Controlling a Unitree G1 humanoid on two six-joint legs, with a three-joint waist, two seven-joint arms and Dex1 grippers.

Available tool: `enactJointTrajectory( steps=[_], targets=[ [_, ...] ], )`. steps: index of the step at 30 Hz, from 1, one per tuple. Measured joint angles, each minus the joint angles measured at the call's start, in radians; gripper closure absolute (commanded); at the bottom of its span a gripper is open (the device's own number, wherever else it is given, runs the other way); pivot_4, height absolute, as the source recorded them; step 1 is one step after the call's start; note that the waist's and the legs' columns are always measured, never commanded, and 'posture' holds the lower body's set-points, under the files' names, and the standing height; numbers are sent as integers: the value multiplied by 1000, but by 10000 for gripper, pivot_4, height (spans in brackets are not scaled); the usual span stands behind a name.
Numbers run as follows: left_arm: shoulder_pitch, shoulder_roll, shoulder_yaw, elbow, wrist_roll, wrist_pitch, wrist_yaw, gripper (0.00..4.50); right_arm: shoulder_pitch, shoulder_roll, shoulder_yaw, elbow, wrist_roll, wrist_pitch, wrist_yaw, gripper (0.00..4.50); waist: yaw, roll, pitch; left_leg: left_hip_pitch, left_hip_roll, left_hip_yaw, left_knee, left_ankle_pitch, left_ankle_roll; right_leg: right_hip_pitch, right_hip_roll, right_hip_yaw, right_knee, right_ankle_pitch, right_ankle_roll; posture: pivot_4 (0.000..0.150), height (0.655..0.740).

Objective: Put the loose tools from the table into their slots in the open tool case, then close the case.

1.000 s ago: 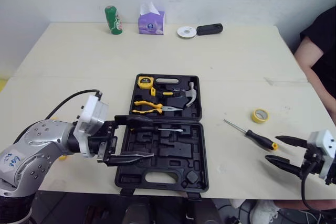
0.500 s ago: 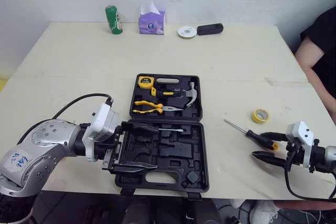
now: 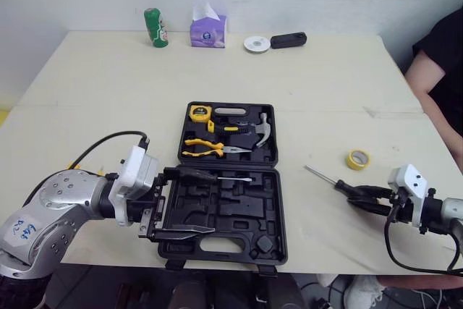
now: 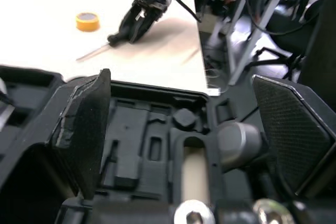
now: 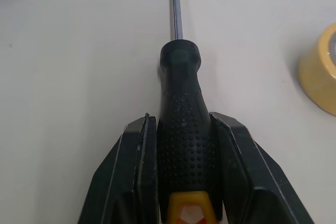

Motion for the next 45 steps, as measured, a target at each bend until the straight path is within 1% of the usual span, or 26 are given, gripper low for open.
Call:
enactJointTrajectory(
  steps=[4,8,11,14,18,22,23,24,25,27,28,30,31,32,33,35,39,45],
  targets=[
    [10,5,41,16,-45,34,14,0,-32,39,32,-36,3,-3,3,34411,3,0,0,-1,0,-1,0,0,0,0,0,0,0,0,0,1500,7400],
    [12,31,49,41,-21,10,-28,0,-93,53,49,-106,1,6,-12,34411,3,0,0,-1,0,0,0,0,0,-1,0,0,0,0,0,1500,7400],
    [14,18,50,41,-7,-17,-28,0,-134,17,49,-145,-2,30,-22,34412,4,0,1,-1,0,-1,0,0,0,-1,0,0,0,0,0,1500,7400],
    [57,10,70,69,4,-50,-40,0,-178,-35,52,-212,6,86,-1,34412,5,0,1,-1,0,-1,-1,0,0,-2,0,0,0,0,0,1500,7400],
    [109,17,97,116,22,-52,-44,0,-253,-79,81,-313,65,201,43,34412,0,0,1,-2,0,-1,0,0,0,-2,0,0,0,0,0,1500,7400],
    [163,28,129,168,76,-86,-55,0,-346,-84,175,-404,101,345,56,34412,1,0,1,-2,1,-1,-1,0,0,-3,-1,0,0,0,-1,1500,7400],
    [183,33,138,176,87,-96,-63,0,-383,-73,202,-411,104,390,46,34412,-2,0,1,-2,0,-1,-1,0,0,-4,-1,0,0,0,-1,1500,7400],
    [203,34,148,195,106,-110,-69,0,-452,-43,243,-438,123,467,32,34412,-6,1,1,-3,0,0,-1,-1,0,-6,-1,1,0,0,-1,1500,7400],
    [214,34,155,197,117,-121,-72,0,-501,-24,276,-469,148,522,26,34412,-4,1,1,-5,1,-1,-1,0,0,-8,-1,0,1,-1,-1,1500,7400],
    [224,31,168,197,130,-140,-71,0,-548,-14,316,-511,165,590,20,34412,-2,1,1,-7,1,-1,-1,0,0,-11,-2,0,1,-1,-2,1500,7400],
    [246,25,186,197,143,-160,-67,0,-581,-15,363,-548,168,668,7,34412,1,1,1,-10,0,-1,-1,0,0,-13,-2,0,1,-1,-2,1500,7400],
    [269,13,202,200,158,-176,-59,0,-608,-17,419,-586,166,751,-14,34412,3,1,1,-17,0,-2,1,0,0,-18,-2,-2,2,-1,-2,1500,7400],
    [289,0,213,202,165,-187,-53,0,-625,-2,459,-599,160,791,-36,34412,2,1,1,-19,0,-2,2,0,1,-19,-3,-2,2,-1,-2,1500,7400],
    [301,-9,215,205,174,-197,-46,0,-638,46,483,-605,156,819,-68,34412,0,0,0,-19,0,-2,4,0,1,-19,-3,-2,2,-1,-2,1500,7400],
    [307,-15,216,205,177,-200,-41,0,-652,101,502,-613,156,841,-103,34412,-2,0,0,-20,0,-1,5,-1,2,-19,-3,-2,2,0,-2,1500,7400],
    [307,-17,216,201,178,-200,-35,0,-661,145,541,-641,157,869,-140,34412,-2,0,0,-20,0,-1,6,-1,3,-19,-3,-2,3,0,-1,1500,7400],
    [331,-19,217,200,178,-198,-30,0,-665,93,634,-653,94,885,-163,34412,1,0,0,-21,0,-2,10,-3,6,-18,-3,-2,3,1,0,1500,7400],
    [351,-17,219,190,177,-195,-28,0,-691,81,663,-651,67,891,-159,34412,-7,0,0,-21,0,-1,11,-4,5,-18,-3,-2,3,1,1,1500,7400]
  ],
)
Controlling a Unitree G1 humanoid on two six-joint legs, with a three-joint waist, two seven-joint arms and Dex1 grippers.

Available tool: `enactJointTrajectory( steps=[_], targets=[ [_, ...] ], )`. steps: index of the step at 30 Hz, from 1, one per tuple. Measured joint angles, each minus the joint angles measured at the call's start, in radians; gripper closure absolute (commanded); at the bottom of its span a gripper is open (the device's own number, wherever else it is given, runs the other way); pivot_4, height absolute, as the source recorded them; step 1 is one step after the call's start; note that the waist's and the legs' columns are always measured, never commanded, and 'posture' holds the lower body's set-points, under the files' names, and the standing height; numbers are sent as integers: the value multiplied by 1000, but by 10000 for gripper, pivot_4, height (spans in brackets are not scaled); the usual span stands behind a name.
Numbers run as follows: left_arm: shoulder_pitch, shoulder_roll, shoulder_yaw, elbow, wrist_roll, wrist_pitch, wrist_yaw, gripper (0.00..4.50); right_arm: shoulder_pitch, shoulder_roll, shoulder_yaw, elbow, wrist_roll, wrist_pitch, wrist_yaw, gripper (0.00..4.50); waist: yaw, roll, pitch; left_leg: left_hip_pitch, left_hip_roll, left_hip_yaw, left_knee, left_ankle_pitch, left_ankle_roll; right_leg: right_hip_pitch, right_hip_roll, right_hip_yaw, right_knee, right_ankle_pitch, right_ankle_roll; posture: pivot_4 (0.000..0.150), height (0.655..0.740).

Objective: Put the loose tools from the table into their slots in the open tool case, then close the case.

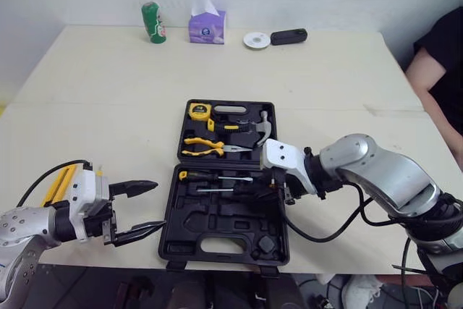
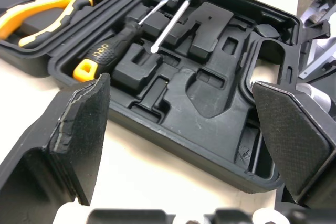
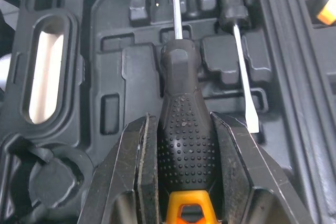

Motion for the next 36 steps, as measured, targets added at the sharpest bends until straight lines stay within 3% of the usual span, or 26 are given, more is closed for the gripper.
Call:
enactJointTrajectory(
  steps=[12,31,33,34,36],
  targets=[
    [26,11,4,1,21,-4,1,0,-25,36,77,85,-108,-74,6,34412,3,0,0,0,0,0,0,0,0,0,0,0,0,0,0,1500,7400],
    [17,17,4,2,21,-3,1,0,-10,59,78,87,-123,-66,6,34412,3,0,0,0,0,0,0,0,0,0,0,0,1,0,0,1500,7400],
    [17,17,4,1,21,-3,1,0,-7,63,75,87,-121,-64,5,24279,1,0,0,0,0,0,0,0,0,0,0,0,1,0,0,1500,7400],
    [17,17,4,1,21,-3,1,0,-2,65,75,87,-119,-62,6,21378,1,0,0,0,0,0,0,0,0,0,0,0,1,0,0,1500,7400],
    [17,17,4,1,21,-3,1,0,0,63,75,85,-107,-60,19,10428,3,0,0,0,0,0,0,0,0,0,0,0,1,0,0,1500,7400]
  ],
)
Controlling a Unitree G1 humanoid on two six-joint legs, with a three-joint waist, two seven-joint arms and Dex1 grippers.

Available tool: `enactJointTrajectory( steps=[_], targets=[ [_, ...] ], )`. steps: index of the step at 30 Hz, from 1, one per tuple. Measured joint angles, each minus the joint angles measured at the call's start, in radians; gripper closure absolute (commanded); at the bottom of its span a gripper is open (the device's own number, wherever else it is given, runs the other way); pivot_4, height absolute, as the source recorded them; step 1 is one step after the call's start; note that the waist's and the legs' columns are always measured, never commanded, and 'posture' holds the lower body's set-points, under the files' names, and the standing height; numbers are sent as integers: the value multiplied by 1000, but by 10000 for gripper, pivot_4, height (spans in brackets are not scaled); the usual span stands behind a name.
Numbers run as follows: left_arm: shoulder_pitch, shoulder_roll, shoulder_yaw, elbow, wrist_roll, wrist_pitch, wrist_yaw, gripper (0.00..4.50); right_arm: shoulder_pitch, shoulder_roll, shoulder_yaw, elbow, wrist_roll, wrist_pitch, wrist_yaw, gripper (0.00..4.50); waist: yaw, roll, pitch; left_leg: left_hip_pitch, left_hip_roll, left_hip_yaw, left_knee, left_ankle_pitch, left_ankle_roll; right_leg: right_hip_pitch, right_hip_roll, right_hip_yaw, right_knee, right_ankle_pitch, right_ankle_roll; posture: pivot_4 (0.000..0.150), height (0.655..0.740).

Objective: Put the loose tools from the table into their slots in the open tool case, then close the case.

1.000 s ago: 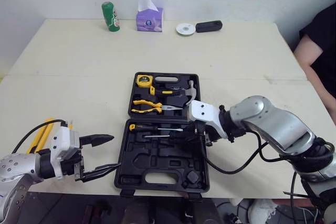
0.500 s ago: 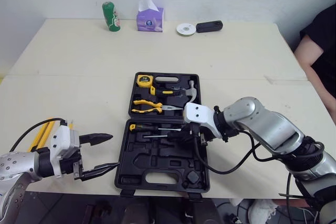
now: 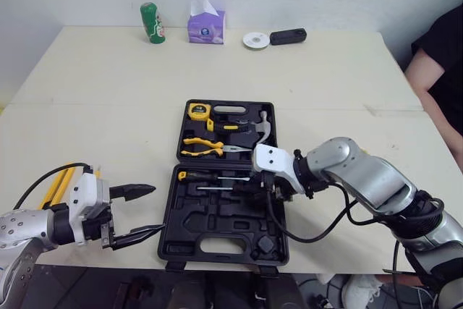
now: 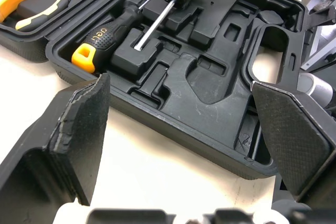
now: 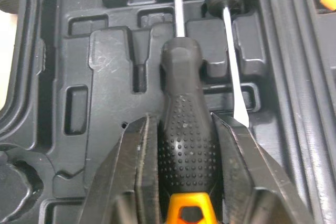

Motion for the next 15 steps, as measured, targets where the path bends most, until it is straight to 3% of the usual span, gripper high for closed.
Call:
enactJointTrajectory(
  steps=[3,15],
  targets=[
    [-4,0,0,1,0,0,0,0,2,-7,-2,-2,4,-9,14,305,1,0,0,0,0,0,0,0,0,0,0,0,0,0,0,1500,7400],
    [-9,-25,-11,7,15,-14,6,0,48,-44,-167,50,94,-189,175,305,3,0,0,0,0,0,0,0,0,1,0,0,0,0,0,1500,7400]
  ],
)
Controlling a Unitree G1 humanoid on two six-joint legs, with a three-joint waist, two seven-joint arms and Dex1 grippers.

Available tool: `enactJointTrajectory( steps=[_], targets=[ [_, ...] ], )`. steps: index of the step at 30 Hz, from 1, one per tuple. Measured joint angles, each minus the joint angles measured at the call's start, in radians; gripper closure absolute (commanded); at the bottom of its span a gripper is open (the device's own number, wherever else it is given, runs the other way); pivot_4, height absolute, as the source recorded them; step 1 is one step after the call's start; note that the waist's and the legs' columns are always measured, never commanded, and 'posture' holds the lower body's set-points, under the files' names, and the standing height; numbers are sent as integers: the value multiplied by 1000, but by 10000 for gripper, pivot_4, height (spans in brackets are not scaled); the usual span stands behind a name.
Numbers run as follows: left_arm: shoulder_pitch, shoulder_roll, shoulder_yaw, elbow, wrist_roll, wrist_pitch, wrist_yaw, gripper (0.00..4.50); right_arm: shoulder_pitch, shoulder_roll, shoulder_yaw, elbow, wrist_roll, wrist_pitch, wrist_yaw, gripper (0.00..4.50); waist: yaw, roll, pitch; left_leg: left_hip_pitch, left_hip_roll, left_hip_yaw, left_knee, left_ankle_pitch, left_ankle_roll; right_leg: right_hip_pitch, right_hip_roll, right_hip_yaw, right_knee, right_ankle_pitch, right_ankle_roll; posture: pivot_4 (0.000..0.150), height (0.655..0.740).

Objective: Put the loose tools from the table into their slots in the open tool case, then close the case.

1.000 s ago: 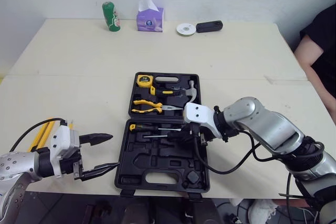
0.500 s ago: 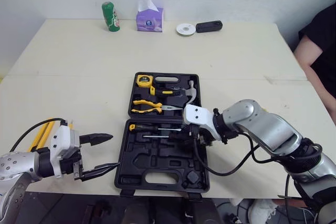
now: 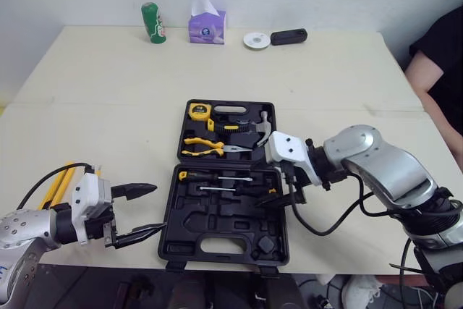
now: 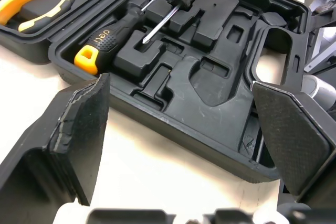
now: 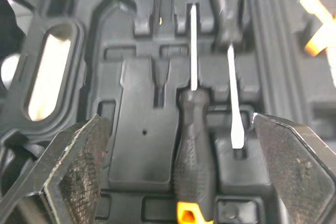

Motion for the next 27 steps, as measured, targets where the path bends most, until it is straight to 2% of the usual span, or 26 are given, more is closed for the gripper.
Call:
enactJointTrajectory(
  steps=[3,6,13,16,22,27],
  targets=[
    [6,-12,-2,-1,6,-2,6,0,37,1,-62,41,22,-67,30,305,1,0,0,0,0,0,1,0,1,1,0,0,0,0,0,1500,7400],
    [1,-16,-8,-2,6,-3,13,0,62,30,-106,76,20,-153,27,8544,1,-1,0,1,0,0,1,0,1,1,0,0,0,0,0,1500,7400],
    [-31,-18,-10,-3,6,-6,21,0,138,123,-162,115,24,-321,10,43816,0,-1,-1,1,0,1,1,0,1,1,1,0,1,0,0,1500,7400],
    [-38,-18,-18,-4,6,-5,27,0,168,157,-160,114,13,-378,-1,44582,1,-1,-1,1,0,1,1,0,1,1,1,0,1,0,0,1500,7400],
    [-69,-19,-50,-7,6,4,37,0,208,184,-124,183,-102,-589,-12,44582,1,-1,-1,1,0,1,1,0,1,2,1,0,1,0,0,1500,7400],
    [-71,-19,-68,-7,6,6,35,0,216,230,-92,209,-98,-563,-6,44582,-2,-1,-1,2,0,1,2,1,0,1,1,1,3,0,0,1500,7400]
  ],
)
